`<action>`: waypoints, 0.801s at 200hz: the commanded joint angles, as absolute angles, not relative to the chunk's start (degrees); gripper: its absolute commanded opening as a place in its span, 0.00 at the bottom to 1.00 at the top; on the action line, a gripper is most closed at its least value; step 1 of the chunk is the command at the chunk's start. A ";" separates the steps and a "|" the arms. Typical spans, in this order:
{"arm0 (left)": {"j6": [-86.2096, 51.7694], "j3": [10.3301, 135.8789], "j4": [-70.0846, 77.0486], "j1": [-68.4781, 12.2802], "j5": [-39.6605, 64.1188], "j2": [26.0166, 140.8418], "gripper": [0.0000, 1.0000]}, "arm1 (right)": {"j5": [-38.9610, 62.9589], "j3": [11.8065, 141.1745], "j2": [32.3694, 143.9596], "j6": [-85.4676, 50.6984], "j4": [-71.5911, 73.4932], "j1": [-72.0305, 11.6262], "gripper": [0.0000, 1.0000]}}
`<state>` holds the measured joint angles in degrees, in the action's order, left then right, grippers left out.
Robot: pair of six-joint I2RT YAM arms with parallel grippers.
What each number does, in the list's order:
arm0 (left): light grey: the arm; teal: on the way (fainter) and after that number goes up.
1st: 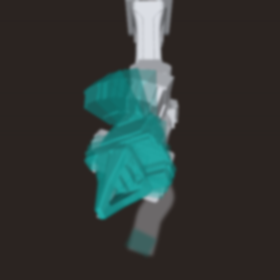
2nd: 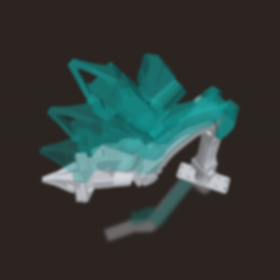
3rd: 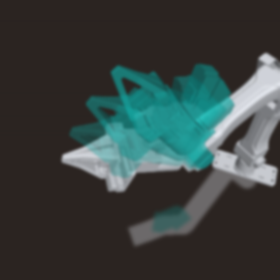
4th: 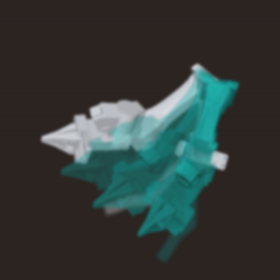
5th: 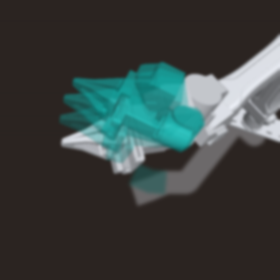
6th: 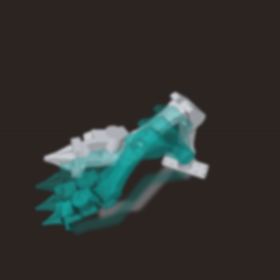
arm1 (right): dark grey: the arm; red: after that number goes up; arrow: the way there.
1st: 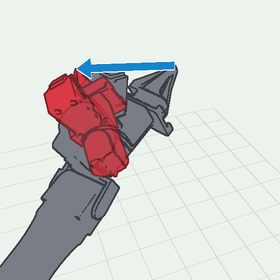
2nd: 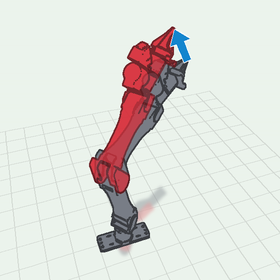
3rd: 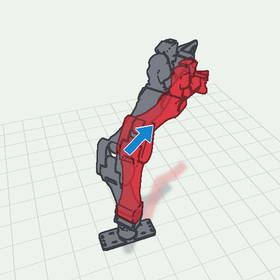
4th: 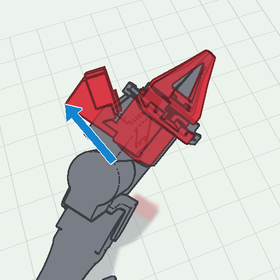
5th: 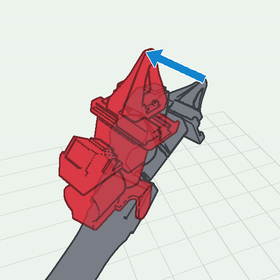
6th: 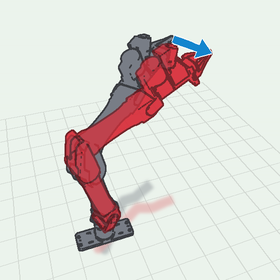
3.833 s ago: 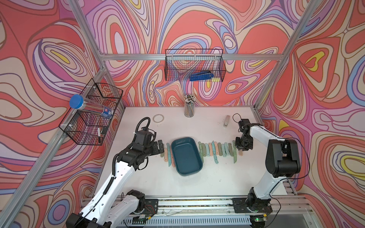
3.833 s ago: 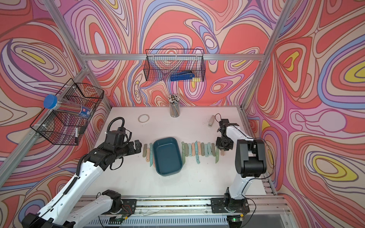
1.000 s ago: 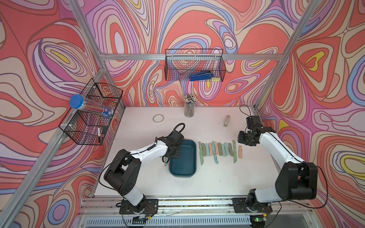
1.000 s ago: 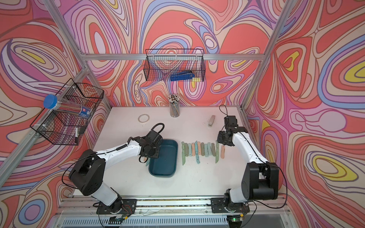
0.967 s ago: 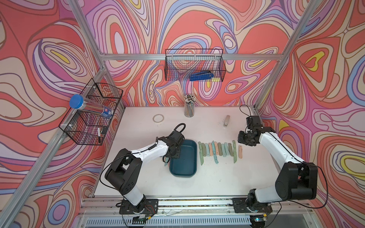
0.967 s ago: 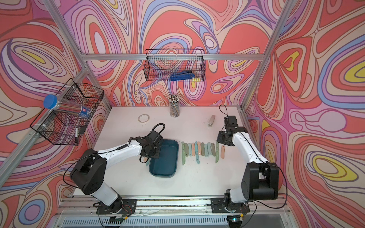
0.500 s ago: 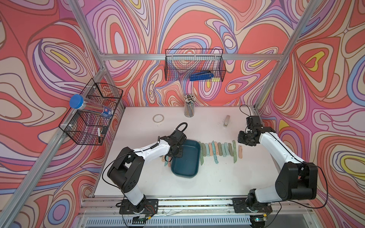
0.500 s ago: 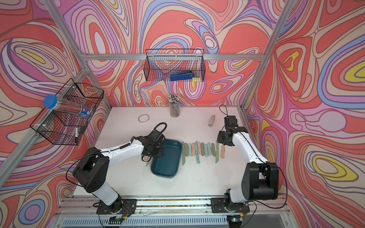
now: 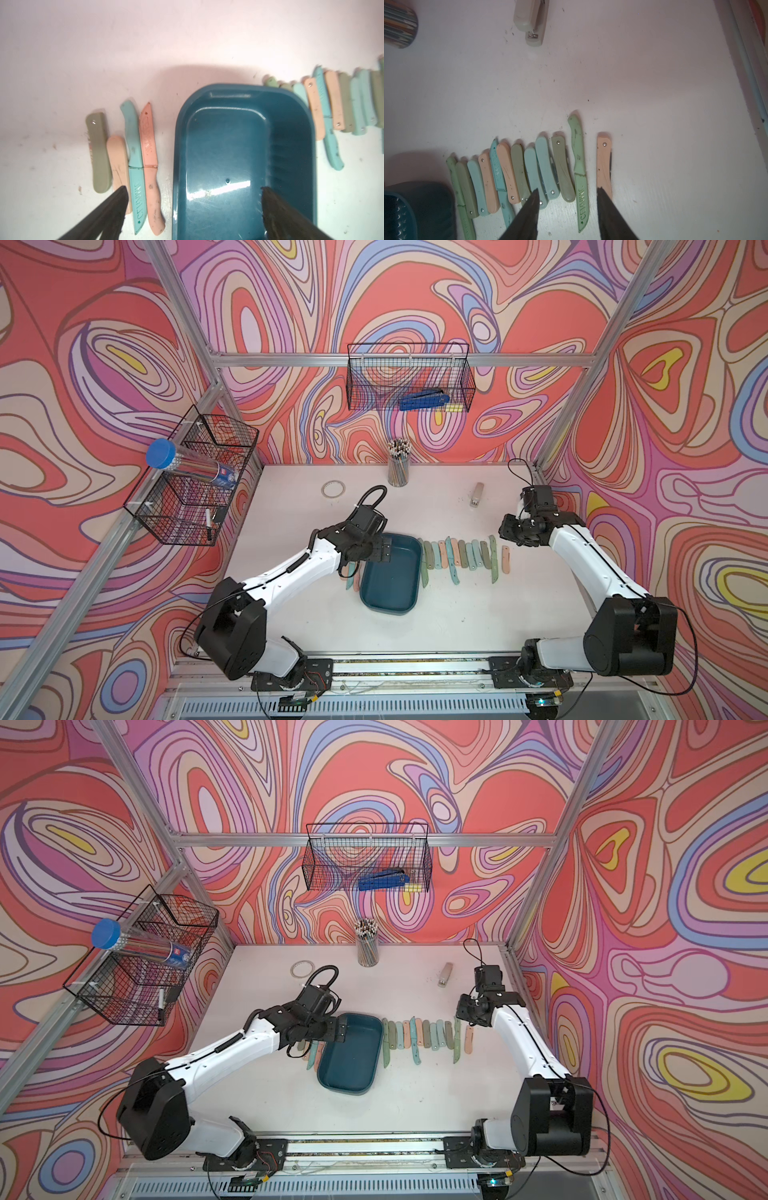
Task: Take the fruit knife out of the storage box
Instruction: Adjust the storage box at the center of the board, then reset both arms
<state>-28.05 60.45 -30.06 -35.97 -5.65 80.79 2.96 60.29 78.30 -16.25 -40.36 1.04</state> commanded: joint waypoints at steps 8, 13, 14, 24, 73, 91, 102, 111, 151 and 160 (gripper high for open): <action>-23.77 61.38 -27.03 -35.40 -12.05 76.77 1.00 | 9.74 53.81 73.70 -18.12 -26.50 -0.25 0.46; -23.38 61.50 -26.66 -35.33 -13.10 76.52 1.00 | 9.94 52.17 72.60 -18.19 -23.70 -0.88 0.46; -23.29 61.51 -26.56 -35.29 -13.32 76.49 1.00 | 9.76 51.88 72.42 -18.24 -23.19 -1.05 0.46; -21.74 61.13 -24.84 -35.24 -16.05 76.00 1.00 | 6.28 48.32 68.64 -18.06 -17.62 -3.14 0.47; -25.51 62.80 -24.37 -25.85 -17.82 79.94 1.00 | -10.96 44.46 66.74 -14.46 -12.05 -4.80 0.69; -26.75 65.96 -27.66 -22.29 -17.02 82.43 1.00 | -13.20 46.13 69.72 -14.66 -12.81 -4.71 0.73; -24.22 66.35 -26.28 -22.31 -21.06 82.98 1.00 | -11.87 47.74 71.80 -12.66 -11.96 -4.67 0.74; -24.09 66.08 -24.32 -22.08 -23.32 82.77 1.00 | -10.50 49.09 73.73 -11.02 -11.69 -4.71 0.76; -25.69 65.63 -18.61 -19.01 -24.08 84.84 1.00 | -8.87 50.89 79.40 -10.18 -10.72 -4.65 0.82; -25.67 64.61 -16.61 -18.31 -23.79 84.90 1.00 | -8.76 50.41 79.63 -9.89 -9.18 -4.59 0.83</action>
<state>-24.23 64.62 -20.75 -20.29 -21.63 83.40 -9.04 50.48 78.39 -11.20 -12.08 -4.64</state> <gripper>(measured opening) 0.997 0.817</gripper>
